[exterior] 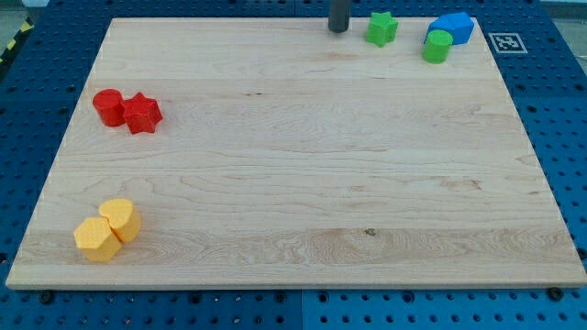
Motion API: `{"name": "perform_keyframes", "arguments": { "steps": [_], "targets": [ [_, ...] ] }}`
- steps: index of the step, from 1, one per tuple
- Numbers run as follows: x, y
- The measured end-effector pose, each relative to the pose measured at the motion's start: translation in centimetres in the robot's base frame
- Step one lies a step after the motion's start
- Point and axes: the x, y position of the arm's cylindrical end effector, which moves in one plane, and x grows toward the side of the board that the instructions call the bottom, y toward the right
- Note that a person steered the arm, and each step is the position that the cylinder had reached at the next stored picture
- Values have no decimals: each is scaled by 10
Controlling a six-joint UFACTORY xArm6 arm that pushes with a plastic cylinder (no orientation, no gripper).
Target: Push the green star towards the blue triangle
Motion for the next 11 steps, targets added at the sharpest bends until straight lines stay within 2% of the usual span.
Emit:
{"name": "perform_keyframes", "arguments": {
  "steps": [3,6,10,11],
  "targets": [
    [0,60],
    [10,22],
    [16,72],
    [22,55]
  ]
}}
